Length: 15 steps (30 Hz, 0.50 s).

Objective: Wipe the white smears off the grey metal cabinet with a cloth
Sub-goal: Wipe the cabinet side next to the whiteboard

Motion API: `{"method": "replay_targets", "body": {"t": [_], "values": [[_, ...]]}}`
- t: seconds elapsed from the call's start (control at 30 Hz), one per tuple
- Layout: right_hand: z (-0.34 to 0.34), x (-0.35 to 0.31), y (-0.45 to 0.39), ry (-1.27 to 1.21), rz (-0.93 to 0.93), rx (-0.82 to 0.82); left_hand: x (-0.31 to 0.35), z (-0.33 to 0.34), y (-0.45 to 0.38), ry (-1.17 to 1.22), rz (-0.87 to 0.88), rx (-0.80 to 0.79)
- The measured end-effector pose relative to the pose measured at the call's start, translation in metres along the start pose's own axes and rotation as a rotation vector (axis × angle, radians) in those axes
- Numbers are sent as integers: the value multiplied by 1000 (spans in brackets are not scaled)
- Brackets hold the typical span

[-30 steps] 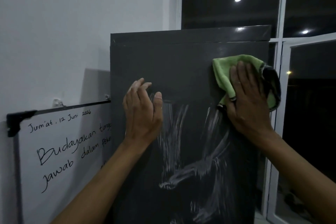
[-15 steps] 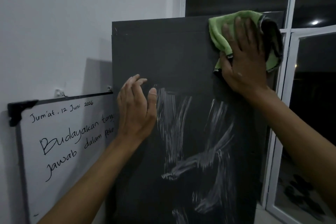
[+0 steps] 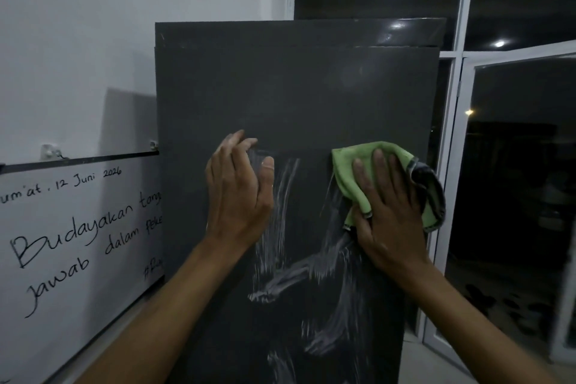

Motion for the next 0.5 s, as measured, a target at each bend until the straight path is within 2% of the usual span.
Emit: {"method": "replay_targets", "body": {"t": [0.13,0.27,0.37,0.5], "values": [[-8,1,-34,-10,-12,21,2,3,-1,-4,26,16],[-7,-10,-65,37,54,95,-7,-2,4,-10,-13,22],[3,-30,-64,42,117,138,-18,-9,9,-48,-31,4],[23,-71,-72,13,72,115,-33,-24,7,-104,-65,8]]}}
Point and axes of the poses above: each hand's wrist, its own y-axis away from the middle knuckle, its own z-axis out of the palm, x = y × z, the point moved 3 cm from there along -y, towards the middle knuckle, and after that the axes turned 1 degree about x, right-handed, at the moved point
